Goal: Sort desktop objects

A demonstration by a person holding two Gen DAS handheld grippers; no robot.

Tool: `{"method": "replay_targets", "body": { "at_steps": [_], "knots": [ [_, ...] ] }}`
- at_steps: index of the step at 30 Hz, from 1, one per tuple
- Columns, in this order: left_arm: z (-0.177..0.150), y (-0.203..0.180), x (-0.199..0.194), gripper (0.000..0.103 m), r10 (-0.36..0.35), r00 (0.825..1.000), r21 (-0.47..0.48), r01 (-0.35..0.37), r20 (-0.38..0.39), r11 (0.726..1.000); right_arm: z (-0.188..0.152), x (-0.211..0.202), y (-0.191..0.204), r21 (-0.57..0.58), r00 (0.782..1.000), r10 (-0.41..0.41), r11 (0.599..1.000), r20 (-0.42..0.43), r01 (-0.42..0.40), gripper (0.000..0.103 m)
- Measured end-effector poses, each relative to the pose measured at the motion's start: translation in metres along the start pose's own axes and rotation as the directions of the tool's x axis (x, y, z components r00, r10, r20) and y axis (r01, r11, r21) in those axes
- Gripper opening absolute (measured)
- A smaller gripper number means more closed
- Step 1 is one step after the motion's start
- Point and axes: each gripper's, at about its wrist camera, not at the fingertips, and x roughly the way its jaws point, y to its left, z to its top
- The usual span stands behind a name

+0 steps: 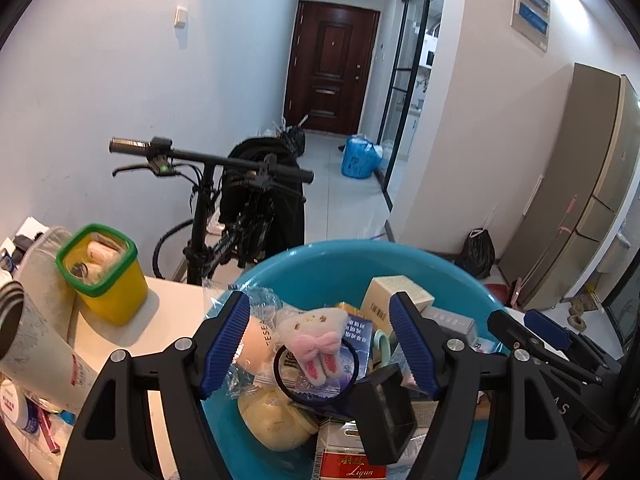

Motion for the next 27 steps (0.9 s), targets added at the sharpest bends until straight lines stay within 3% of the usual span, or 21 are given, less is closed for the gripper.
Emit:
{"method": "replay_targets", "body": {
  "at_steps": [6, 9, 13, 15, 19, 21, 27],
  "knots": [
    [0.004, -0.008, -0.029, 0.075, 0.008, 0.997, 0.017, -0.010, 0.079, 1.000, 0.008, -0.026, -0.002, 0.002, 0.997, -0.010, 1.000, 0.072, 0.010, 0.064],
    [0.005, -0.013, -0.049, 0.075, 0.049, 0.987, 0.027, -0.054, 0.156, 0.998, 0.013, -0.042, -0.002, 0.006, 0.994, -0.006, 1.000, 0.112, 0.006, 0.066],
    [0.007, -0.019, -0.076, 0.075, 0.016, 0.976, 0.048, -0.027, 0.217, 0.999, 0.019, -0.067, -0.003, 0.021, 0.982, -0.033, 0.999, 0.187, 0.030, 0.082],
    [0.008, -0.021, -0.087, 0.075, -0.003, 0.972, 0.050, -0.009, 0.236, 0.999, 0.022, -0.081, -0.002, 0.025, 0.972, -0.050, 0.999, 0.231, 0.045, 0.085],
    [0.007, -0.026, -0.114, 0.076, -0.022, 0.956, 0.066, 0.003, 0.292, 0.998, 0.025, -0.110, 0.002, 0.012, 0.953, -0.047, 0.999, 0.301, 0.046, 0.087],
    [0.006, -0.029, -0.127, 0.085, -0.037, 0.947, 0.073, 0.015, 0.320, 0.997, 0.025, -0.125, 0.001, 0.015, 0.943, -0.032, 0.999, 0.332, 0.028, 0.089],
    [-0.001, -0.036, -0.174, 0.085, -0.065, 0.905, 0.093, 0.029, 0.421, 0.995, 0.022, -0.172, 0.002, 0.002, 0.904, 0.007, 1.000, 0.429, -0.009, 0.094]
  ]
}}
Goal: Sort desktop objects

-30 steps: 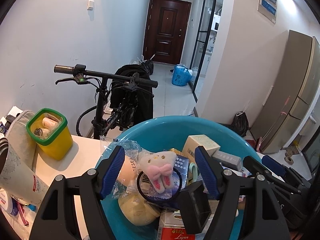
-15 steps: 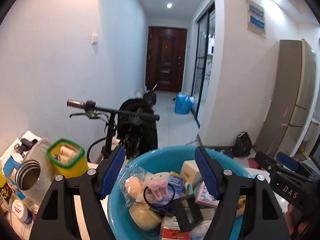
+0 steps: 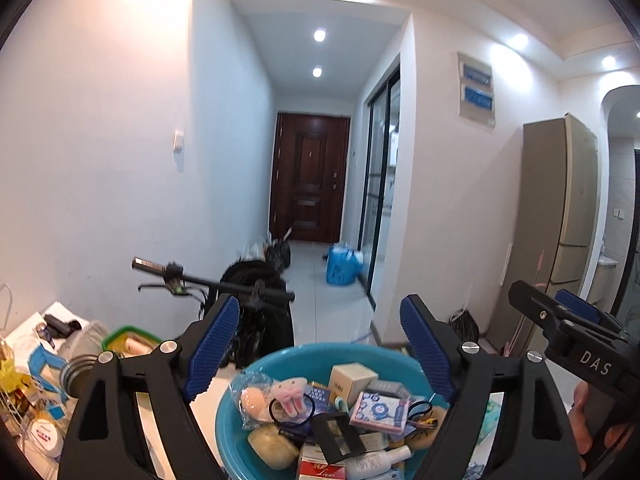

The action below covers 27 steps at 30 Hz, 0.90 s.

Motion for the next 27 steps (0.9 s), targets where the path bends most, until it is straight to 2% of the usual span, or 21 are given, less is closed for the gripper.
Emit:
{"method": "replay_targets", "body": {
  "at_steps": [3, 7, 15, 21, 27],
  "knots": [
    [0.007, -0.001, -0.021, 0.087, -0.008, 0.999, -0.002, 0.008, 0.052, 1.000, 0.007, -0.021, 0.005, -0.014, 0.998, 0.019, 1.000, 0.053, -0.018, 0.098],
    [0.013, 0.000, -0.046, 0.103, -0.017, 0.992, -0.021, 0.019, 0.121, 1.000, 0.012, -0.046, 0.011, -0.029, 0.993, 0.031, 0.999, 0.118, -0.028, 0.103],
    [0.024, 0.010, -0.088, 0.103, -0.033, 0.975, -0.045, 0.044, 0.218, 0.998, 0.018, -0.089, 0.016, -0.041, 0.973, 0.061, 0.998, 0.221, -0.053, 0.103],
    [0.030, 0.021, -0.129, 0.103, -0.051, 0.952, -0.074, 0.076, 0.301, 0.994, 0.018, -0.122, 0.021, -0.052, 0.951, 0.090, 0.996, 0.295, -0.078, 0.103],
    [0.030, 0.021, -0.165, 0.103, 0.007, 0.931, -0.059, 0.016, 0.366, 0.998, 0.017, -0.156, 0.029, -0.070, 0.918, 0.110, 0.993, 0.380, -0.090, 0.103]
  ]
}}
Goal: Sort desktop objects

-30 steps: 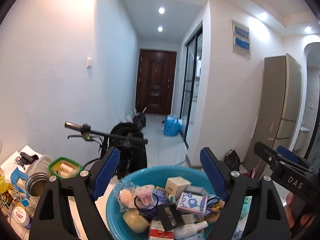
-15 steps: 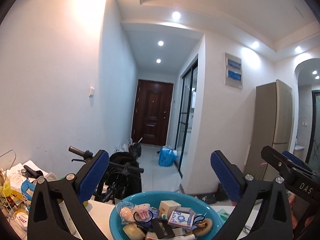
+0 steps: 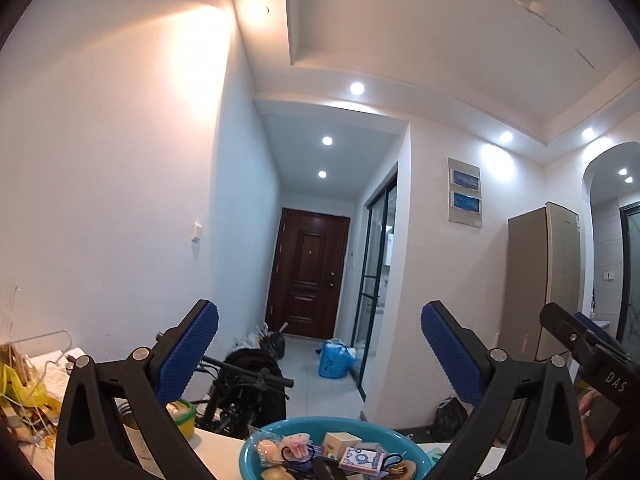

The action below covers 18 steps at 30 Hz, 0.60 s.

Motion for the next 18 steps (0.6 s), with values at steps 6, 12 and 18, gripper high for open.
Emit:
{"method": "replay_targets", "body": {
  "at_steps": [6, 12, 18],
  "knots": [
    [0.006, 0.002, -0.027, 0.103, -0.027, 0.998, -0.006, 0.028, 0.060, 1.000, 0.008, -0.030, 0.011, -0.013, 0.996, -0.009, 1.000, 0.084, 0.010, 0.103],
    [0.009, -0.002, -0.056, 0.103, -0.007, 0.990, 0.025, 0.003, 0.141, 1.000, 0.013, -0.050, 0.016, -0.016, 0.991, -0.015, 1.000, 0.136, 0.017, 0.103],
    [0.009, -0.007, -0.070, 0.103, -0.005, 0.985, 0.057, -0.005, 0.172, 0.998, 0.015, -0.060, 0.020, -0.015, 0.987, -0.005, 1.000, 0.161, 0.008, 0.103]
  ]
}}
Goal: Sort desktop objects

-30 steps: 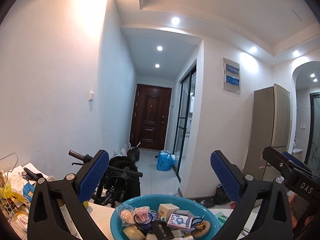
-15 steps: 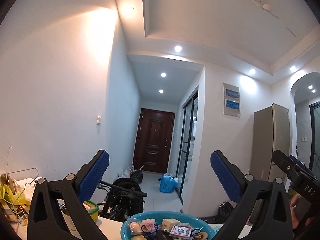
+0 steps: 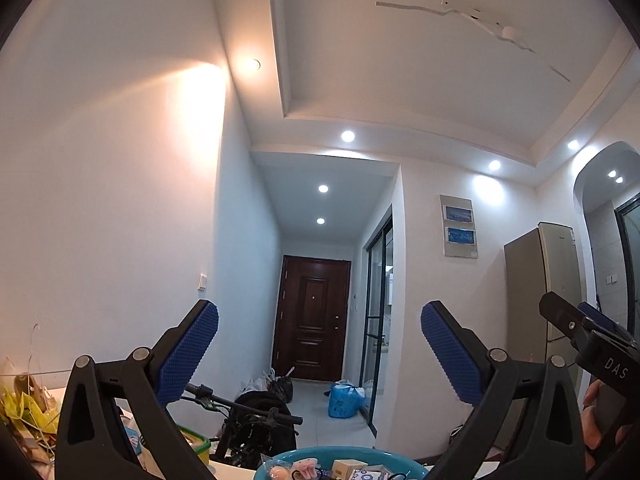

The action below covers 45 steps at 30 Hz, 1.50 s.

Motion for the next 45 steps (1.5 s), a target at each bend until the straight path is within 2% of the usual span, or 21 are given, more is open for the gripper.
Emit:
{"method": "replay_targets", "body": {
  "at_steps": [9, 16, 21, 26, 30, 34, 39, 42, 45],
  "knots": [
    [0.002, 0.002, -0.004, 0.103, 0.002, 1.000, -0.030, -0.003, -0.025, 1.000, 0.004, -0.008, 0.003, 0.008, 1.000, 0.001, 1.000, 0.018, -0.001, 0.103],
    [0.002, -0.006, 0.001, 0.103, -0.067, 0.992, -0.044, 0.063, -0.105, 0.997, 0.010, -0.015, 0.005, -0.028, 0.999, -0.047, 0.999, 0.007, 0.047, 0.103],
    [-0.002, -0.019, -0.002, 0.103, -0.078, 0.987, -0.017, 0.076, -0.138, 0.997, 0.011, -0.025, 0.000, -0.019, 0.997, -0.081, 0.997, 0.009, 0.081, 0.103],
    [-0.013, -0.034, 0.006, 0.103, -0.077, 0.978, 0.044, 0.087, -0.193, 0.995, 0.010, -0.028, -0.007, -0.027, 0.996, -0.088, 0.996, -0.021, 0.087, 0.103],
    [-0.026, -0.038, 0.010, 0.103, -0.078, 0.970, 0.027, 0.087, -0.229, 0.996, 0.002, -0.024, -0.009, -0.061, 0.993, -0.092, 0.994, -0.076, 0.088, 0.103],
    [-0.045, -0.039, 0.017, 0.103, -0.096, 0.952, -0.016, 0.096, -0.292, 0.995, -0.011, -0.017, -0.013, -0.083, 0.985, -0.085, 0.994, -0.150, 0.073, 0.103],
    [-0.074, -0.042, 0.033, 0.103, -0.076, 0.921, 0.003, 0.083, -0.382, 0.997, -0.033, -0.003, -0.022, -0.094, 0.963, -0.080, 0.994, -0.258, 0.057, 0.103],
    [-0.093, -0.045, 0.043, 0.103, -0.077, 0.896, 0.016, 0.093, -0.438, 0.996, -0.051, 0.004, -0.030, -0.089, 0.943, -0.087, 0.994, -0.322, 0.062, 0.103],
    [-0.112, -0.049, 0.054, 0.103, -0.097, 0.862, 0.011, 0.118, -0.497, 0.993, -0.071, 0.013, -0.036, -0.104, 0.917, -0.106, 0.992, -0.384, 0.071, 0.103]
  ]
}}
